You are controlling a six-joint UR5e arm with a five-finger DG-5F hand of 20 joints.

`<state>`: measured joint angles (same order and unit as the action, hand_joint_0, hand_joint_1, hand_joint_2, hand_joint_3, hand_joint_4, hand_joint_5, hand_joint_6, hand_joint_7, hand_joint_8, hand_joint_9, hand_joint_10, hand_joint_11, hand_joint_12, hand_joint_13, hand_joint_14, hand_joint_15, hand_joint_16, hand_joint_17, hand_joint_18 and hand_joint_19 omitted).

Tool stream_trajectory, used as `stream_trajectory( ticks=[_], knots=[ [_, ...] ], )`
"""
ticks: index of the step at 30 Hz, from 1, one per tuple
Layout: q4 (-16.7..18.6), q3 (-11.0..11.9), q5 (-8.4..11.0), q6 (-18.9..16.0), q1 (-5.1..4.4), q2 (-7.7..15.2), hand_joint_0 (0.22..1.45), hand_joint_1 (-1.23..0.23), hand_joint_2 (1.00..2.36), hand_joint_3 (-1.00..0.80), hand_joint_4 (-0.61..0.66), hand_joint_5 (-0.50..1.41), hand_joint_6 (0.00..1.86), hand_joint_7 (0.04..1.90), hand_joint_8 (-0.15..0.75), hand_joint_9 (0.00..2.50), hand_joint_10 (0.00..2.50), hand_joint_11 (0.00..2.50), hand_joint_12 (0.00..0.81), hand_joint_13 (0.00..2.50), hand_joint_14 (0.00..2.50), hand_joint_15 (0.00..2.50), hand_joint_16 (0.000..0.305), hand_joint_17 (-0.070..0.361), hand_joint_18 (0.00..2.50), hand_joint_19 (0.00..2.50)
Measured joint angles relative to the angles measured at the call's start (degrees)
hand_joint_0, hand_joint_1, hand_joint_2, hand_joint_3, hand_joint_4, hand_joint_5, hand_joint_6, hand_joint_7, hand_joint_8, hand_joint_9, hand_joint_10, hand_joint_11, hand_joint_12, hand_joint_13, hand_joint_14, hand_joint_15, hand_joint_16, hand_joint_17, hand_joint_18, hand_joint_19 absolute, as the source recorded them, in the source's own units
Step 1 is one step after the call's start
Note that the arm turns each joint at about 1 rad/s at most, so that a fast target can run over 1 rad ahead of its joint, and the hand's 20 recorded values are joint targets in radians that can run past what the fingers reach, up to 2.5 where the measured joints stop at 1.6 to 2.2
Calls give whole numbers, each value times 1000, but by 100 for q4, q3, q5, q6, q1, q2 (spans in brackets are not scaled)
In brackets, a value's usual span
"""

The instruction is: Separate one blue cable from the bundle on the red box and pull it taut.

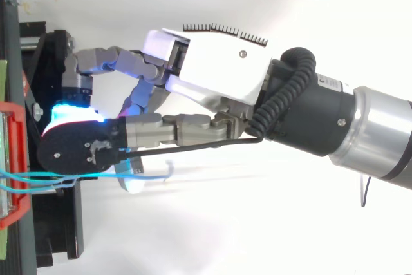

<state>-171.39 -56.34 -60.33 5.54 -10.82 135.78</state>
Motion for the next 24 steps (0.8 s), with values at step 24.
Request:
stream_trajectory(
  ticks=[24],
  knots=[
    [-255,0,4,-285,-48,-19,530,-608,1000,-500,260,-64,502,1428,397,1632,23,1132,462,1422,22,837,61,137,916,588]
  ],
)
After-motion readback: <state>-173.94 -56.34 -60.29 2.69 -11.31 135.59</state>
